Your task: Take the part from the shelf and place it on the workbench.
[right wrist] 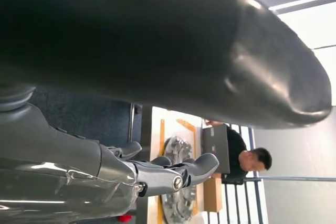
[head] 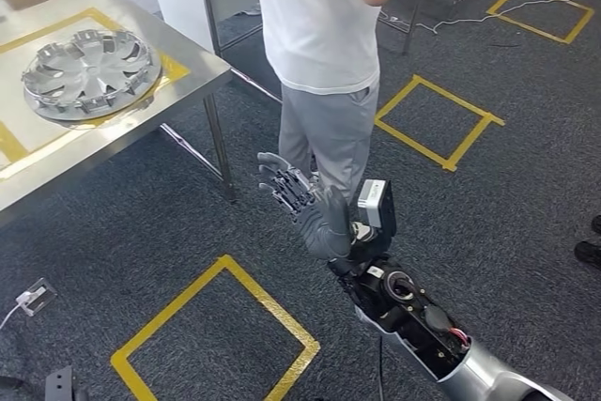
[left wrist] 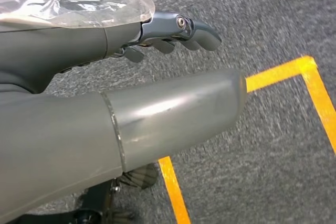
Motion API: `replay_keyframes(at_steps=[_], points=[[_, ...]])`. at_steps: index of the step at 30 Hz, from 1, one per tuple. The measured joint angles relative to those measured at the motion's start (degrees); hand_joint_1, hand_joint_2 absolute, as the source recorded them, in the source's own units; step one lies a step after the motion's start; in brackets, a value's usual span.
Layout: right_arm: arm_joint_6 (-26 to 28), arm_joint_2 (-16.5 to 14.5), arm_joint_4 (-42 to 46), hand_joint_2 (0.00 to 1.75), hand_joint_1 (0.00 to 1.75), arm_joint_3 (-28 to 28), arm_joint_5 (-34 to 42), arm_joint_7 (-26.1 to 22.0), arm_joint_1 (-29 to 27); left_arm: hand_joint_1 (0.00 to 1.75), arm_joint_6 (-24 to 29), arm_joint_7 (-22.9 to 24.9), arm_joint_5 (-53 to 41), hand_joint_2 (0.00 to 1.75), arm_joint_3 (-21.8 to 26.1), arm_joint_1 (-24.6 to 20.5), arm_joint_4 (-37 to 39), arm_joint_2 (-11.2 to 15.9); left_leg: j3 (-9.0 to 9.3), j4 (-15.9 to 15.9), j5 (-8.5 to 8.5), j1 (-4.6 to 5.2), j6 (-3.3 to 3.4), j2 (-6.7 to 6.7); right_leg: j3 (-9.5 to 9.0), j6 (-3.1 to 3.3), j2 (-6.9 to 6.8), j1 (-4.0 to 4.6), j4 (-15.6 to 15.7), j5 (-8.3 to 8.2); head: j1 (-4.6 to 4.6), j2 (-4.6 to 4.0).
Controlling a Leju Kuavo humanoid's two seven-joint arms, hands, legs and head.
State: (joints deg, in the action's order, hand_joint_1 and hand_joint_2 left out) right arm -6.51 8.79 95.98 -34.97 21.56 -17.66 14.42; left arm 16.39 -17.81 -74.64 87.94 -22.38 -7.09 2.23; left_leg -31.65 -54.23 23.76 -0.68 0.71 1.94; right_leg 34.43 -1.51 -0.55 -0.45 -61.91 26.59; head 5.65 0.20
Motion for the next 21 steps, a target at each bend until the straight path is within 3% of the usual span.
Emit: replay_keyframes(at_steps=[2, 5, 6, 8, 10, 11, 12, 13, 16, 18, 20, 21], points=[[0.11, 0.00, 0.08, 0.00, 0.00, 0.33, 0.15, 0.04, 0.19, 0.00, 0.10, 0.05, -0.33, 0.00, 0.00, -0.19, 0.01, -0.21, 0.04, -0.15, 0.18, 0.27, -0.47, 0.44, -2.86, 0.65, -0.84, 0.36, 6.03, -1.64, 0.03, 0.00], [0.26, 0.02, 0.20, 0.00, 0.00, 0.68, 0.30, 0.15, 0.20, 0.00, 0.20, 0.22, -0.60, 0.00, 0.00, -0.56, 0.01, -0.43, -0.15, -0.35, 0.32, 0.42, -1.37, 1.23, -3.45, 1.61, -0.16, 0.41, 7.33, -1.68, -0.22, 0.00], [0.28, 0.03, 0.30, 0.00, 0.00, 0.78, 0.32, 0.16, 0.17, 0.00, 0.22, 0.25, -0.64, 0.00, 0.00, -0.73, 0.01, -0.49, -0.37, -0.99, 0.87, 0.36, -1.67, 0.93, -3.47, 1.91, 0.19, 0.27, 7.52, -1.87, -0.35, 0.00], [0.30, 0.03, 0.48, 0.00, 0.00, 0.89, 0.35, 0.17, 0.18, 0.00, 0.26, 0.31, -0.75, 0.00, -0.01, -0.97, 0.01, -0.52, -2.48, -5.84, 3.79, 0.19, -2.17, -0.46, -3.59, 2.42, 0.76, 0.04, 7.82, -2.17, -0.71, 0.00], [0.31, 0.03, 0.54, 0.00, 0.00, 0.92, 0.39, 0.20, 0.03, 0.00, 0.34, 0.39, -0.80, 0.00, -0.01, -0.91, 0.01, -0.53, -6.49, -14.21, 7.45, 0.14, -2.39, -1.40, -3.51, 2.59, 1.42, 0.08, 7.82, -2.21, -1.04, 0.00], [0.32, 0.03, 0.54, 0.00, 0.00, 0.93, 0.40, 0.21, -0.11, 0.00, 0.39, 0.43, -0.81, 0.00, -0.01, -0.82, 0.01, -0.54, -8.07, -17.23, 8.24, 0.13, -2.44, -1.52, -3.50, 2.60, 1.79, 0.08, 7.81, -2.21, -1.09, 0.00], [0.33, 0.03, 0.54, 0.00, 0.00, 0.93, 0.43, 0.21, -0.23, 0.00, 0.41, 0.46, -0.81, 0.00, -0.01, -0.75, 0.01, -0.56, -8.60, -17.99, 7.81, 0.12, -2.45, -1.56, -3.52, 2.60, 2.20, 0.08, 7.80, -2.21, -1.12, 0.00], [0.34, 0.02, 0.55, 0.00, 0.00, 0.93, 0.44, 0.22, -0.30, 0.00, 0.42, 0.47, -0.84, 0.00, 0.00, -0.74, 0.01, -0.57, -7.97, -16.35, 6.30, 0.09, -2.40, -1.59, -3.58, 2.58, 2.62, 0.08, 7.78, -2.20, -1.14, 0.00], [0.35, 0.03, 0.58, 0.00, 0.00, 0.96, 0.45, 0.23, -0.33, 0.00, 0.42, 0.48, -0.93, 0.00, 0.00, -0.94, 0.01, -0.52, -2.39, -4.18, 0.60, -0.14, -2.06, -2.98, -3.62, 2.25, 3.85, 0.20, 7.51, -2.03, -1.21, 0.00], [0.35, 0.04, 0.61, 0.00, 0.00, 0.98, 0.45, 0.23, -0.35, 0.00, 0.44, 0.49, -0.94, 0.00, -0.01, -1.03, 0.01, -0.52, -0.83, -0.66, -0.10, -0.16, -1.78, -3.77, -3.31, 1.75, 4.50, 0.33, 7.38, -1.98, -1.21, 0.00], [0.35, 0.03, 0.66, 0.00, 0.00, 1.02, 0.45, 0.25, -0.42, 0.00, 0.49, 0.50, -0.94, 0.00, -0.01, -1.11, 0.01, -0.67, -0.71, -0.40, -0.17, -0.09, -1.23, -3.23, -3.14, 1.11, 4.93, 0.22, 7.41, -1.98, -1.20, 0.00], [0.36, 0.03, 0.74, 0.00, 0.00, 1.07, 0.45, 0.26, -0.44, 0.00, 0.50, 0.50, -0.94, 0.00, -0.01, -1.20, 0.01, -0.75, -0.61, -0.24, -0.24, -0.12, -0.89, -2.90, -2.85, 0.75, 4.51, 0.19, 6.95, -1.57, -1.12, 0.00]])
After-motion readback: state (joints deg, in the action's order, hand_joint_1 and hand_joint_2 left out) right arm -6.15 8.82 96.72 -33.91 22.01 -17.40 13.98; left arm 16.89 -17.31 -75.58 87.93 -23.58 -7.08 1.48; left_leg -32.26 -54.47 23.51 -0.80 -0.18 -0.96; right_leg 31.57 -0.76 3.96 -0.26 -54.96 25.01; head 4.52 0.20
